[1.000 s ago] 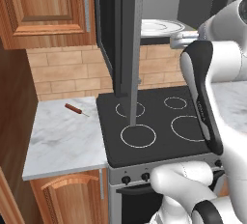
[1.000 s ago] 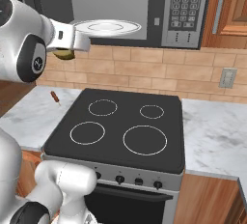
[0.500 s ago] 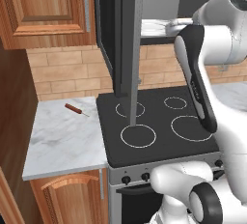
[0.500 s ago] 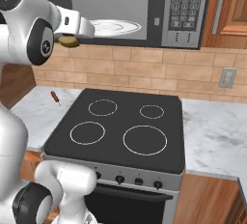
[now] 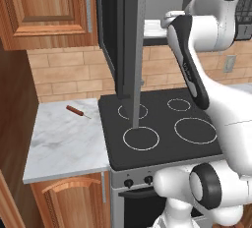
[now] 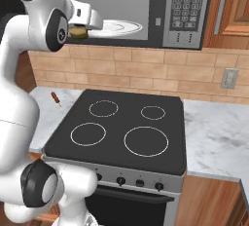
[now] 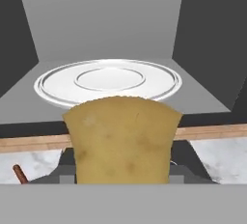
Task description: Place the sponge inside the microwave to prepare for sanitizing.
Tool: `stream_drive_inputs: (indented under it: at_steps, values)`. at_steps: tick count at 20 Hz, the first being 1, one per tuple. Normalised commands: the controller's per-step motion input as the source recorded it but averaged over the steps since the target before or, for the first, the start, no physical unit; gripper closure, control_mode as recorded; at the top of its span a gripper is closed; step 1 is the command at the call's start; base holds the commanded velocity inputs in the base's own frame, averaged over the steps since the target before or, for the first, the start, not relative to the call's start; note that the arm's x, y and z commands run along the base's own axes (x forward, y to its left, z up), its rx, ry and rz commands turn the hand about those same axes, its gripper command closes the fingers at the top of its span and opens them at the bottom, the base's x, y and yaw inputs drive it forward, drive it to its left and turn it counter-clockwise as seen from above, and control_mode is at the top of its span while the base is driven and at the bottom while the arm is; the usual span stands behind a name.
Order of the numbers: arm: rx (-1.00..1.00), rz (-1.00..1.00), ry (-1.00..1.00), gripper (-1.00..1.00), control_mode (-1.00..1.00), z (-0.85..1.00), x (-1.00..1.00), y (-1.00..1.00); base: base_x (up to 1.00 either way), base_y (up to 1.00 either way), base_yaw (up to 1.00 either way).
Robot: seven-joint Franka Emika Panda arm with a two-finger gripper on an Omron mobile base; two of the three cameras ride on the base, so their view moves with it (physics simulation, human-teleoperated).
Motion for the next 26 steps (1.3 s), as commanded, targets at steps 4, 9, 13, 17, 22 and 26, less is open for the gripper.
stream_drive_inputs:
  at_steps: [4,9,13,17,22,26]
  values:
    - [0.00,0.00,-0.01,1.00,-1.00,-0.04,0.74,0.00,0.00,0.00,0.00]
    - [0.00,0.00,0.00,1.00,-1.00,-0.04,0.75,0.00,0.00,0.00,0.00]
    - [0.00,0.00,0.00,1.00,-1.00,-0.02,0.69,0.00,0.00,0.00,0.00]
    - [0.00,0.00,0.01,1.00,-1.00,-0.06,0.56,0.00,0.00,0.00,0.00]
    - [0.00,0.00,0.08,1.00,-1.00,-0.25,0.46,0.00,0.00,0.00,0.00]
    - [0.00,0.00,0.02,1.00,-1.00,-0.12,0.41,0.00,0.00,0.00,0.00]
